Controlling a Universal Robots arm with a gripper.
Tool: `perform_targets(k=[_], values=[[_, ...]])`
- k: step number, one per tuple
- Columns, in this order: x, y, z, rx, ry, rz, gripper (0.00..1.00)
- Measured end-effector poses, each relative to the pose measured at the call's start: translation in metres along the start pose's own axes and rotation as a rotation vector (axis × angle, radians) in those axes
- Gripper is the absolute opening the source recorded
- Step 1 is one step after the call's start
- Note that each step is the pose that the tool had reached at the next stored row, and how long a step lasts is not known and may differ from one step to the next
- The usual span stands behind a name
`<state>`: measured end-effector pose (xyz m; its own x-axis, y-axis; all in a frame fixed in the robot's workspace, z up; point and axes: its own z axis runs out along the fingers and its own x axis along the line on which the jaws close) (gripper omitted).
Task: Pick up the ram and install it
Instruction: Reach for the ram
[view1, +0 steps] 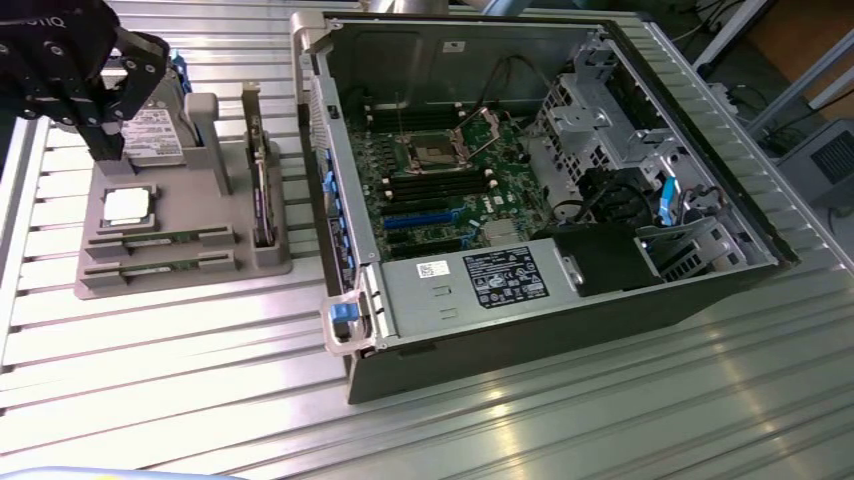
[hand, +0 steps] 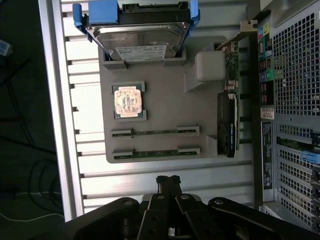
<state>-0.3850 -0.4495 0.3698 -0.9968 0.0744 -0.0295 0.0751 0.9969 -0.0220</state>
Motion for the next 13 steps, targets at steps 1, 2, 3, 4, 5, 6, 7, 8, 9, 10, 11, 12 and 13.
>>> perform_targets(k=[1,2,3,4,5,6,7,8,9,10,11,12,13], values=[[-0.0012,-0.0003,0.0009,0.0018,0.0,0.0,0.1],[-0.0035,-0.0002,0.0022,0.0041,-0.0003,0.0,0.1],[-0.005,-0.0004,0.0039,0.0063,-0.0005,0.0,0.1],[-0.0052,-0.001,0.0043,0.0067,-0.0005,0.0,0.1],[-0.0053,-0.0015,0.0048,0.0071,-0.0005,0.0,0.1],[-0.0055,-0.0018,0.0053,0.0075,-0.0006,0.0,0.1],[-0.0059,-0.002,0.0057,0.0082,-0.0005,0.0,0.1],[-0.0072,-0.002,0.0065,0.0096,-0.0006,0.0,0.1],[-0.0085,-0.0018,0.0074,0.0107,-0.0008,0.0,0.1],[-0.0094,-0.0017,0.0082,0.0117,-0.0009,0.0,0.1],[-0.0097,-0.0018,0.0089,0.0124,-0.001,0.0,0.1],[-0.0101,-0.0024,0.0093,0.013,-0.0008,0.0,0.1],[-0.0103,-0.0037,0.01,0.0131,-0.0008,0.0,0.1]])
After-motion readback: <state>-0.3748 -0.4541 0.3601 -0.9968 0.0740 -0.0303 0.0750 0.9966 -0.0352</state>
